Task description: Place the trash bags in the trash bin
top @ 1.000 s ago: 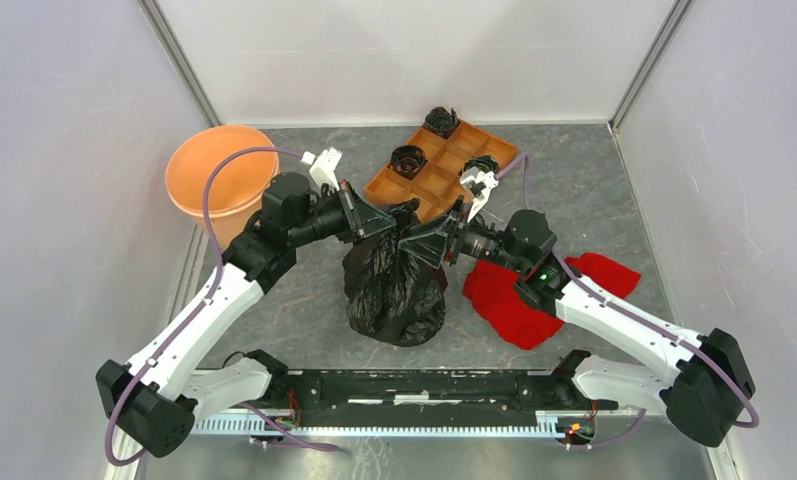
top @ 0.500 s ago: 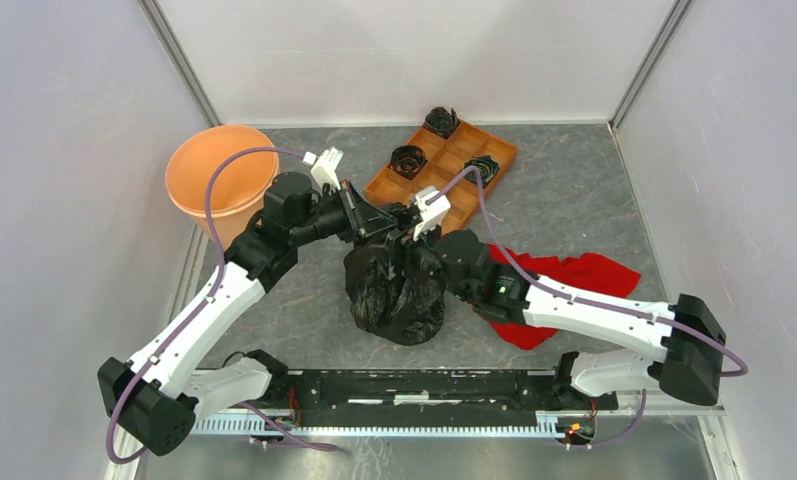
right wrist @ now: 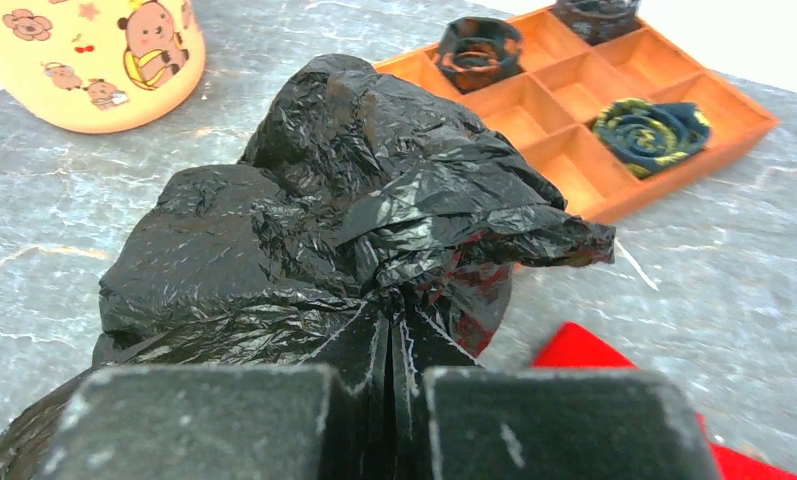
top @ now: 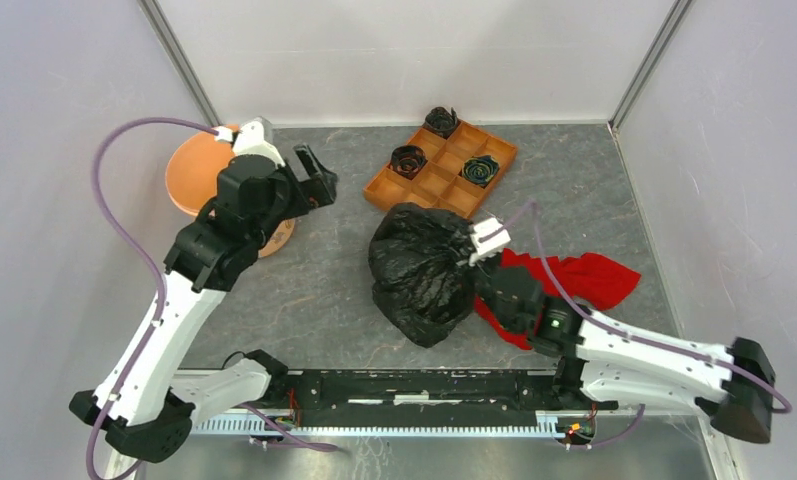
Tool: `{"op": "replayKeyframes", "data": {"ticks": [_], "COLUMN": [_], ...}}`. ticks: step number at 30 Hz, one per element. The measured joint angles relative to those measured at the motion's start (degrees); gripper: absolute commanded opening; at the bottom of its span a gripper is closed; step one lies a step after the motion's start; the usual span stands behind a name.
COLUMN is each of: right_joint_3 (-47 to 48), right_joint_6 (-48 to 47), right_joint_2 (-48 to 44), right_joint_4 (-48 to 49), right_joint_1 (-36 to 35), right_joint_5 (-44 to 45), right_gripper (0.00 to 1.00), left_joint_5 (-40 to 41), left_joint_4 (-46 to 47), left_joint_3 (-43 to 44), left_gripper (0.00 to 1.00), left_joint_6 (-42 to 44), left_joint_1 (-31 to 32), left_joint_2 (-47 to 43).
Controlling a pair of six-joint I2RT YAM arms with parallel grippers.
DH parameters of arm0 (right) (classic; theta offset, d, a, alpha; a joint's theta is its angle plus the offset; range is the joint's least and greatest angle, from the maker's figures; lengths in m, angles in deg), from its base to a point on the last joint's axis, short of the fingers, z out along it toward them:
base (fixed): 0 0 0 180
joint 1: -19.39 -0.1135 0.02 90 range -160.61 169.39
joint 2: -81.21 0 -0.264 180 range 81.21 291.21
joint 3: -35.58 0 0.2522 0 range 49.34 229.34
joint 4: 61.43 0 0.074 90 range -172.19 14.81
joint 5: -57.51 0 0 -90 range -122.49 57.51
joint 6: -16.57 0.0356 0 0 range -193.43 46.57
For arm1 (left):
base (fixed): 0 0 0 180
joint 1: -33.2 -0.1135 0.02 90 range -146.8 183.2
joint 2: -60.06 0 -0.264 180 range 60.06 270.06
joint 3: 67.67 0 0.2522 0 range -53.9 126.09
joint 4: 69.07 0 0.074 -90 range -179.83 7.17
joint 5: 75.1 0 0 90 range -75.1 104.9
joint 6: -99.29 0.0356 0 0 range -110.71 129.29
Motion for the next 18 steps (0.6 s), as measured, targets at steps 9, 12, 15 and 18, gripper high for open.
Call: {"op": "replayKeyframes", "data": {"ticks": [9,12,15,18], "right_joint_3": [-4.8,-3.8,-0.9,2.6], "right_joint_6": [-4.2,-6.1,-7.4,-7.3], "right_joint_2": [-24.0,-26.6,-26.6,-27.0], "right_joint_4": [-8.0,-10.3,-14.8,-19.7], "right_joint_1": [0.1,0.1,0.1,0.1], "right_joint_5": [0.2,0.1,-1.5,-5.0], "right_gripper": [0.01,0.01,0.01,0.01], "left_joint_5": [30.8,31.6,30.6,27.5], "left_joint_4": [-5.1,-5.4,-5.0,-4.9], "left_joint_3": [10.9,13.7,17.6,17.8], "left_gripper": [1.00,1.00,1.00,0.99], "left_joint_6": [11.3,13.2,13.9,15.0], "left_joint_1": [-4.0,-7.7,-13.3,-17.3], "left_joint_2": [15.9,24.2,31.4,33.6]}}
